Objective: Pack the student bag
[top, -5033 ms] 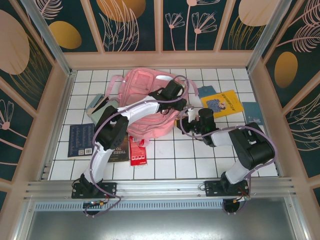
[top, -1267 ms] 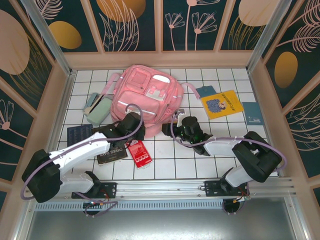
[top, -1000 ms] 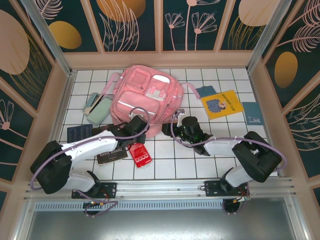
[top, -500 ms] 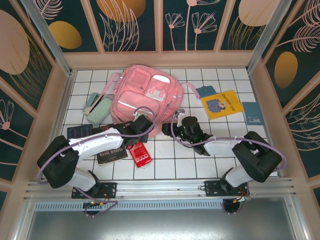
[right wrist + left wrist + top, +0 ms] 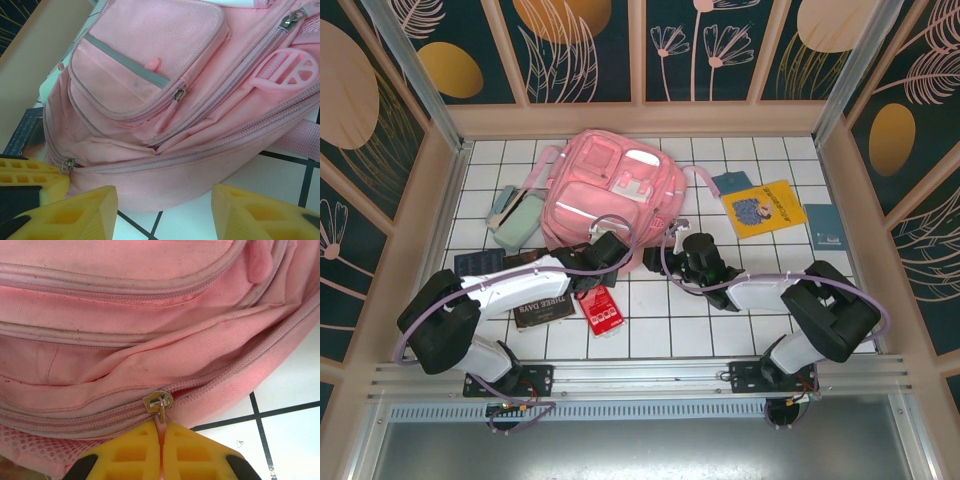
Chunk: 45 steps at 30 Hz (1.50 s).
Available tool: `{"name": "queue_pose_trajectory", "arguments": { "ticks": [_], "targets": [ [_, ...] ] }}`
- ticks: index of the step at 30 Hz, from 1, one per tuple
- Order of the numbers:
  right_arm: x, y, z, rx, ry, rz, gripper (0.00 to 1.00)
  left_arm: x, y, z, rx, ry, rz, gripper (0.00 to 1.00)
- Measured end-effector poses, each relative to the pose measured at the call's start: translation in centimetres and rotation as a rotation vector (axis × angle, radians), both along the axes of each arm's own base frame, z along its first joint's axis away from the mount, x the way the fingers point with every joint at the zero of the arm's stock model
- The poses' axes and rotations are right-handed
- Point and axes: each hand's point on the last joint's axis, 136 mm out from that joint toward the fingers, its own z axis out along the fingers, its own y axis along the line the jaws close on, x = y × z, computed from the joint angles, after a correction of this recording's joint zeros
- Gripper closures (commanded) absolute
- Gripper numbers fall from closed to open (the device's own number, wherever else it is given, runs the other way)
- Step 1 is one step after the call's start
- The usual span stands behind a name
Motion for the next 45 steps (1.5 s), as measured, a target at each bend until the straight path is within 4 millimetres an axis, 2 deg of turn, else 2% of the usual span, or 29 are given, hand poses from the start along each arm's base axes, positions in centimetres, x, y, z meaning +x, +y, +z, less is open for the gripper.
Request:
{"name": "queue_pose_trajectory", "arguments": {
  "ticks": [8,14,22,25,26,27,28,30,32,37,45],
  "targets": [
    [0.4,0.4,-1.7,0.010,0.095,-0.034,0.47,0.0,-0.2,0.9,-0.022,-0.009,-0.004,1.00],
    [1.3,0.7,-2.8,0.042,0.201,-0.108,0.39,-0.2,-0.3,0.9,-0.033,-0.001,-0.010,1.00],
    [3.6,1.8,-2.9,0.105,0.305,-0.194,0.36,-0.6,-1.0,1.8,-0.092,-0.001,-0.035,1.00],
    [4.1,1.9,-3.3,0.112,0.335,-0.216,0.46,-0.7,-1.2,2.0,-0.110,-0.001,-0.042,1.00],
    [4.2,1.9,-3.5,0.112,0.348,-0.222,0.56,-0.8,-1.2,1.9,-0.112,0.000,-0.043,1.00],
    [4.4,1.8,-3.8,0.112,0.362,-0.228,0.70,-0.9,-1.1,1.9,-0.113,0.002,-0.044,1.00],
    [4.5,1.7,-4.1,0.110,0.370,-0.234,0.79,-0.9,-1.1,1.9,-0.113,0.002,-0.044,1.00],
    [4.6,1.3,-4.5,0.117,0.395,-0.245,0.92,-0.9,-1.1,2.0,-0.118,-0.002,-0.045,1.00],
    [4.6,0.9,-4.6,0.127,0.404,-0.253,1.00,-0.8,-1.2,2.0,-0.123,-0.007,-0.044,1.00],
    [5.6,-1.1,-4.1,0.133,0.398,-0.287,1.00,-0.7,-1.0,2.3,-0.121,-0.018,-0.038,1.00],
    [8.5,-6.0,-3.1,0.090,0.344,-0.367,1.00,-0.5,0.6,2.4,-0.053,-0.051,0.008,1.00]
  ]
}}
